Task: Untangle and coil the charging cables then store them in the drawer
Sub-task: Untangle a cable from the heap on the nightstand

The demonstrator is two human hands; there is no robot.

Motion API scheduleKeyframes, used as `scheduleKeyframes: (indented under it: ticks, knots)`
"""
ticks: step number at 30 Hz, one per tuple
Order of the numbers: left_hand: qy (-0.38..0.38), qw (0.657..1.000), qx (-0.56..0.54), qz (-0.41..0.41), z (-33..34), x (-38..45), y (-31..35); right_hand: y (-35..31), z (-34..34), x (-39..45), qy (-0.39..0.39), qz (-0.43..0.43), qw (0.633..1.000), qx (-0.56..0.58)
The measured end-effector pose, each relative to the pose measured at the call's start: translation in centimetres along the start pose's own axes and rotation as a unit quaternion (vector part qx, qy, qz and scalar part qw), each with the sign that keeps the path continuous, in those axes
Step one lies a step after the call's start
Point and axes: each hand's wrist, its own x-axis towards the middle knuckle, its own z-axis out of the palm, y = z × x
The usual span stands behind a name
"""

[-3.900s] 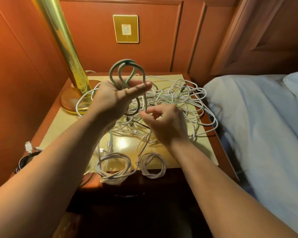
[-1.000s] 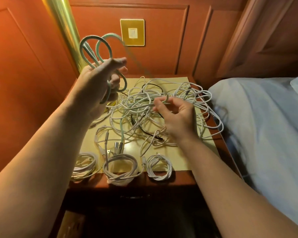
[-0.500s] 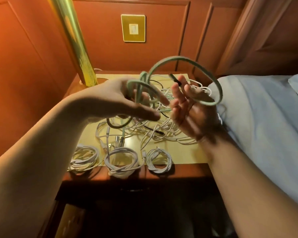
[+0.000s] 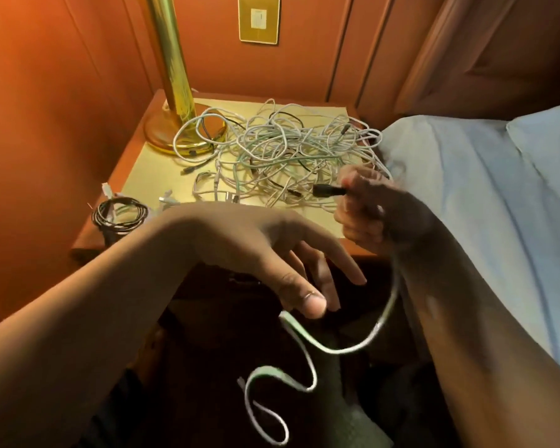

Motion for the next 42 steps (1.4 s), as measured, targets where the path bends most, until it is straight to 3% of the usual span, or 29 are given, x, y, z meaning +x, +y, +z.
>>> scheduleKeyframes:
  ticks: [2, 5, 7, 10, 14, 18, 20, 23, 25, 29, 31, 33, 38, 42]
  knots:
    - [0.038, 0.999, -0.003, -0.003, 1.7, 0.0, -0.5, 0.6, 1.3, -0.8, 0.037, 0.022, 0.998, -0.053]
    - [0.195, 0.98, -0.047, -0.005, 2.6, -0.7, -2.1, 1.9, 2.6, -2.3, 0.092, 0.092, 0.974, -0.184]
    - [0.264, 0.964, -0.01, -0.038, 2.7, -1.0, -2.4, 2.6, 3.5, -2.7, 0.104, 0.139, 0.961, -0.217]
    - [0.25, 0.962, 0.071, -0.088, 2.7, -0.8, -2.3, 2.9, 4.1, -2.7, 0.137, 0.159, 0.95, -0.23]
    - [0.2, 0.974, -0.011, -0.106, 3.3, 0.6, -3.0, 1.9, 3.2, -2.9, 0.106, 0.142, 0.931, -0.32]
    - [0.245, 0.956, -0.119, -0.111, 2.4, 1.8, -3.7, 1.7, 1.0, -2.6, 0.092, 0.214, 0.9, -0.368]
    - [0.262, 0.955, -0.108, -0.084, 1.0, 1.7, -3.7, 1.1, -0.1, -2.5, 0.097, 0.241, 0.899, -0.354]
    - [0.248, 0.966, -0.067, 0.005, -0.3, 1.4, -3.6, 0.2, -1.0, -2.2, 0.142, 0.156, 0.953, -0.217]
    - [0.224, 0.972, -0.05, 0.052, -0.2, 1.6, -3.5, 0.1, -1.3, -1.8, 0.159, 0.075, 0.971, -0.162]
    - [0.176, 0.984, 0.004, 0.029, 0.1, 2.3, -3.9, 1.3, -1.6, -0.5, 0.169, 0.006, 0.975, -0.143]
    - [0.182, 0.982, -0.045, 0.028, 0.3, 2.8, -4.4, 1.7, -1.4, 0.2, 0.17, -0.014, 0.977, -0.131]
    - [0.189, 0.967, -0.163, 0.05, 0.6, 3.4, -4.8, 1.8, -1.3, 0.7, 0.175, -0.031, 0.977, -0.12]
    - [0.133, 0.898, -0.416, 0.058, 2.0, 4.5, -4.0, 2.7, -1.4, 1.0, 0.211, -0.02, 0.964, -0.159]
    - [0.112, 0.829, -0.526, 0.157, 1.9, 4.6, -3.2, 4.5, 0.1, 1.2, 0.177, 0.035, 0.961, -0.211]
